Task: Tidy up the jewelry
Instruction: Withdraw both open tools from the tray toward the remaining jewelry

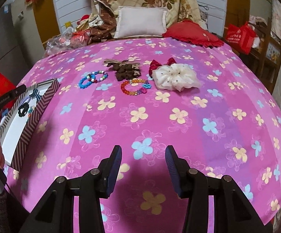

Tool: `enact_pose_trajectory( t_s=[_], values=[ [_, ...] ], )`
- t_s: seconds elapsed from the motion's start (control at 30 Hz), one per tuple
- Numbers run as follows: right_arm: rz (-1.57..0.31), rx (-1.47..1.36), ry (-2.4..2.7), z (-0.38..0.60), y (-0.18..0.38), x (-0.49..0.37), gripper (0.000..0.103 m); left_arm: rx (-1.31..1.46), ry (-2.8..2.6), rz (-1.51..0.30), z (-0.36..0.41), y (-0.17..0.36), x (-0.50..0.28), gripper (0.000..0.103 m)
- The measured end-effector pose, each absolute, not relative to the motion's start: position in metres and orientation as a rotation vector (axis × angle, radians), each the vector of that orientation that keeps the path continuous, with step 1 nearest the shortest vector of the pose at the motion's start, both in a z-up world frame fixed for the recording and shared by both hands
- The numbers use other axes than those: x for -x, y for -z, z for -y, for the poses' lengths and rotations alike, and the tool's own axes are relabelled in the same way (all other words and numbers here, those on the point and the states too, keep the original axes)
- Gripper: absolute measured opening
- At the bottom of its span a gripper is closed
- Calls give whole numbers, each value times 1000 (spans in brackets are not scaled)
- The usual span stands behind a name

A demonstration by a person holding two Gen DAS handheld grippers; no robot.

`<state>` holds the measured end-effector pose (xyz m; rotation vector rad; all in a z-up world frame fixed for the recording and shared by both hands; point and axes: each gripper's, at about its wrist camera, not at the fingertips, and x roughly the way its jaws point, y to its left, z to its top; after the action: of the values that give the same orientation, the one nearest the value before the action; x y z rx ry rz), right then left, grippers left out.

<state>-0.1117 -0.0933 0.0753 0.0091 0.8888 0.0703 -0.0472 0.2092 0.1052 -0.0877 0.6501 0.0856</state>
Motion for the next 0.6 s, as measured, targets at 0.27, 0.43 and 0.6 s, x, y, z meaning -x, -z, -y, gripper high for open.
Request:
enact_pose_trajectory(
  t_s=[0.27, 0.43, 0.6],
  values=[
    [-898, -14, -80, 91, -73, 109, 44, 115, -89, -656, -214, -105, 48, 39],
    [-910, -10, -71, 88, -65, 104, 44, 119, -94, -658, -214, -105, 47, 46],
    [-924, -28, -59, 90, -57, 93, 44, 121, -105, -686, -217, -99, 43, 47]
  ],
)
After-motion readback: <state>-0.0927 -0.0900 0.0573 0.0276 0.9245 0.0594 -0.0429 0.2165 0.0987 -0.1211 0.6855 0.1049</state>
